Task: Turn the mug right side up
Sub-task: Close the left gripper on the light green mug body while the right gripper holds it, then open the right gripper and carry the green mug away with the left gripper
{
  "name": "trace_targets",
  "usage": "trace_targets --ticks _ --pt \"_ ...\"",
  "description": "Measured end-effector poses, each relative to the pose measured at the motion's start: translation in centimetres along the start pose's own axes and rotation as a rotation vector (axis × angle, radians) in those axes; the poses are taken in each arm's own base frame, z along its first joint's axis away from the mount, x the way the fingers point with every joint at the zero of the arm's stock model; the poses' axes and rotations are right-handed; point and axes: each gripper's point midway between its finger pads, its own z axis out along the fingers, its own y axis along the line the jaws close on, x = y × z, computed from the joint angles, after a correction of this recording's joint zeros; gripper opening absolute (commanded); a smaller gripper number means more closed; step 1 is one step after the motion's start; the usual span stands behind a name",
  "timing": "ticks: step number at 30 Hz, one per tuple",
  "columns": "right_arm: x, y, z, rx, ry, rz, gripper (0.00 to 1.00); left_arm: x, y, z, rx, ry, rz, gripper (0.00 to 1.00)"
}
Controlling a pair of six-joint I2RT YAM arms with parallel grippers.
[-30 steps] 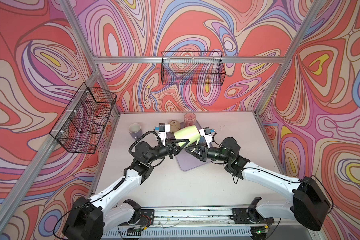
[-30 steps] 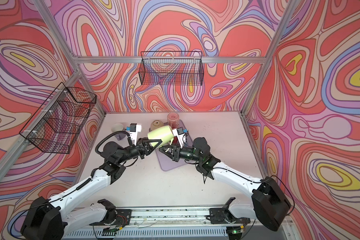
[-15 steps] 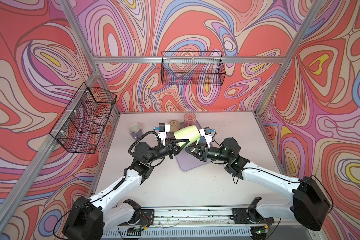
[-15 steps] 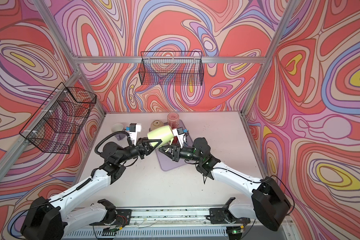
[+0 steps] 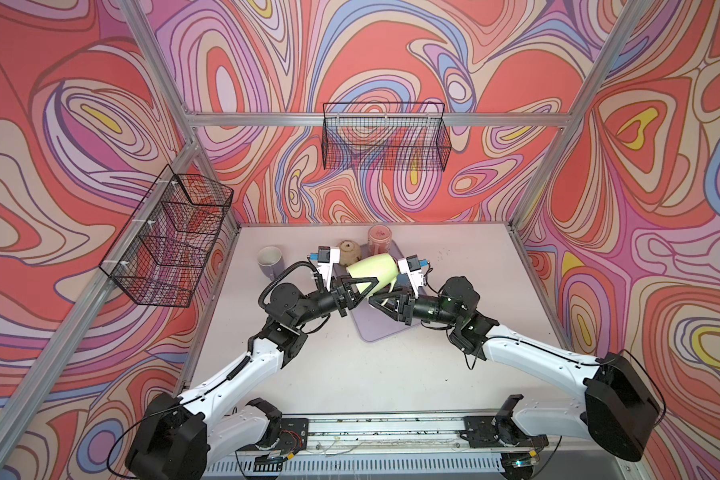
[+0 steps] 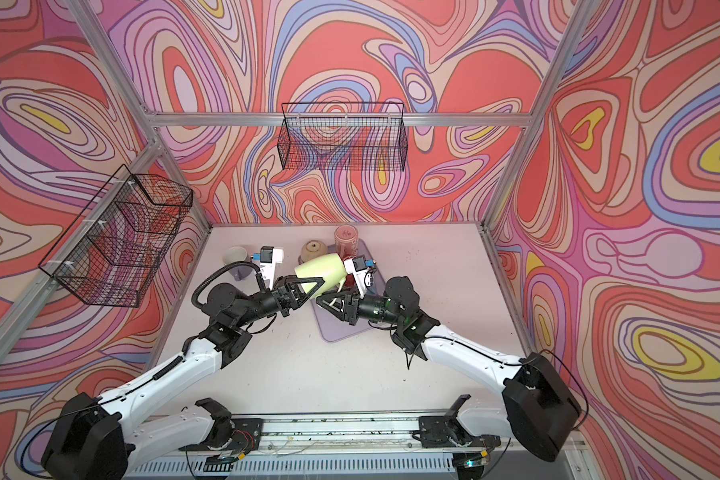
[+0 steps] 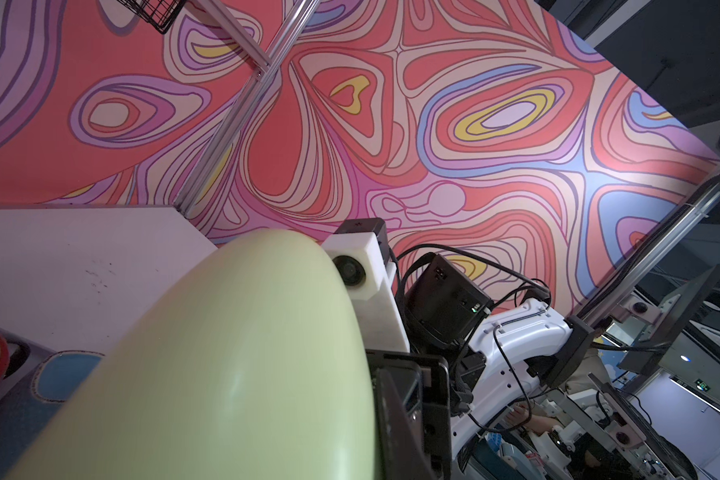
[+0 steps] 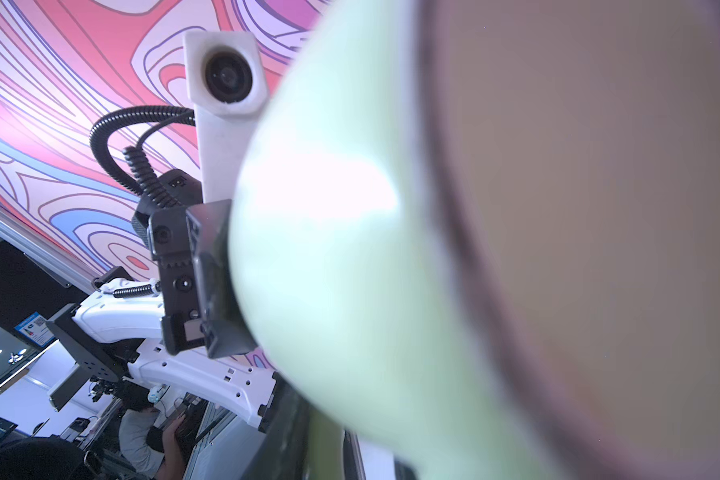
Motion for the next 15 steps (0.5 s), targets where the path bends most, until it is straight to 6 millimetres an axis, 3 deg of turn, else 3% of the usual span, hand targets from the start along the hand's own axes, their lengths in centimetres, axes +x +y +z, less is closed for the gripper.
trace_targets --ticks 15 --pt "0.4 -1.1 -0.4 0.065 -0.004 -0.017 0.50 0.7 1.3 -0.5 -0.087 0.022 -0.014 0.00"
